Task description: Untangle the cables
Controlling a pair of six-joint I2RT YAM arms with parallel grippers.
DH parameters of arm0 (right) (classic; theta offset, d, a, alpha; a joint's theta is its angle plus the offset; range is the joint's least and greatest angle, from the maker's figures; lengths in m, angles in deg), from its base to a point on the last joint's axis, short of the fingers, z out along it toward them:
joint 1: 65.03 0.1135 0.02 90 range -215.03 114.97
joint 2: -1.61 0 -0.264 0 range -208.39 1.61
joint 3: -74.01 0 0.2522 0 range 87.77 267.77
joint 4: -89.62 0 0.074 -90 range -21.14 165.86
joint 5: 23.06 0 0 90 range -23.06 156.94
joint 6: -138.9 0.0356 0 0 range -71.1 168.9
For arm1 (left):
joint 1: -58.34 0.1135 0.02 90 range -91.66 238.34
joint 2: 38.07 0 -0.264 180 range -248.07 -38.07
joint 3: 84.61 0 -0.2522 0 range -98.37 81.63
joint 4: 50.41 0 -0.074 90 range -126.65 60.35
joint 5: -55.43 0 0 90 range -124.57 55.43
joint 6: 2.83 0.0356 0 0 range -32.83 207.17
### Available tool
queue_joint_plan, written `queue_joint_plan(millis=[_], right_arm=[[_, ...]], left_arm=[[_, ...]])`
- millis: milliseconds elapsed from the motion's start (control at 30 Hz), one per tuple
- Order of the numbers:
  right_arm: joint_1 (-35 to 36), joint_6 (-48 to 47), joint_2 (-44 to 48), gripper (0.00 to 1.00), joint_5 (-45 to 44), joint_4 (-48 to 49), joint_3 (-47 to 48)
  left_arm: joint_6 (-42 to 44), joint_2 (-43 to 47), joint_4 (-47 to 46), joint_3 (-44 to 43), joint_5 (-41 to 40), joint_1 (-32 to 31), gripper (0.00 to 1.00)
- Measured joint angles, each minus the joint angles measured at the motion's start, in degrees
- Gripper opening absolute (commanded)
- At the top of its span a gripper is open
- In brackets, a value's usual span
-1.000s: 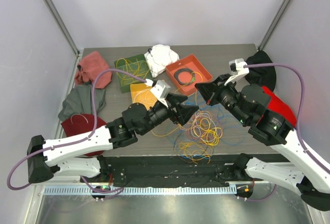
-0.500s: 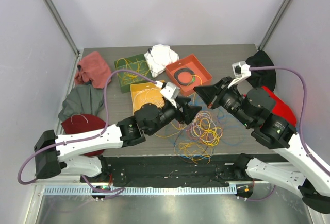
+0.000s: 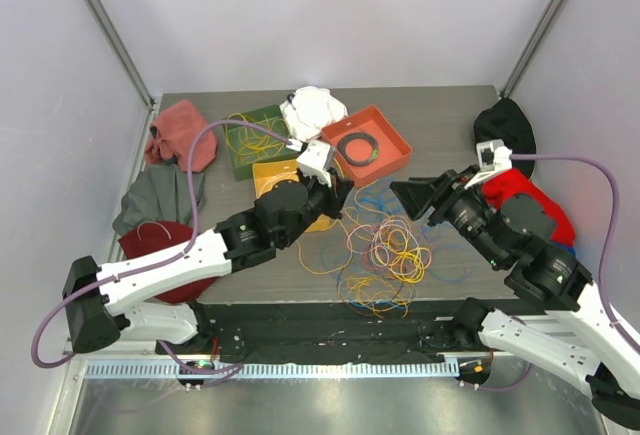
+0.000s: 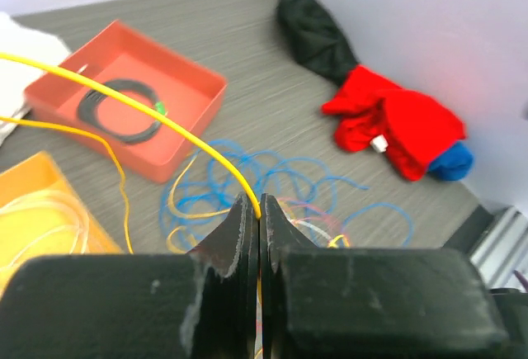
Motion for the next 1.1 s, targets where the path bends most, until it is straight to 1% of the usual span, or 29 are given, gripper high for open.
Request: queue_joint_plan(millis=[233,300,367,433,567,700,867,933,1100], right_arm=[[0.00,0.42,5.29,0.57,-3.15,-1.92,-5.05],[0.00,0.52,6.01,0.57,-3.87,-2.60,-6.16],[0.00,0.55,6.78,0.56,-4.37,-3.21,-7.23],[0.00,0.55,7.63,0.56,-4.87,-3.50,-8.17],[0.00,0.52,8.83,0.56,-5.64,-3.74,-9.31],[0.00,0.52,9.05,0.56,-5.95,-3.58,-11.41],[0.00,0.59,9.01,0.55,-5.77,-3.69,-13.68],[0.00,0.61,9.05,0.55,-5.77,-3.65,-13.73],[0.00,0.55,9.33,0.55,-5.77,-3.63,-13.73]], left_arm=[[-1.75,1.18,5.88,3.45,-2.03,0.59,0.00],[-0.83,1.18,7.80,2.62,-2.82,0.94,0.00],[0.63,1.07,11.06,-0.52,-2.97,2.45,0.00],[2.05,0.94,14.10,-5.64,-2.99,5.11,0.00],[5.57,0.76,16.24,-18.10,-3.98,10.08,0.00],[10.08,-0.28,17.46,-29.68,-5.42,11.37,0.00],[16.70,-5.16,18.71,-43.08,-7.41,11.76,0.00],[18.93,-7.41,18.99,-47.06,-7.89,12.57,0.00],[23.28,-14.25,20.90,-57.53,-8.87,17.22,0.00]])
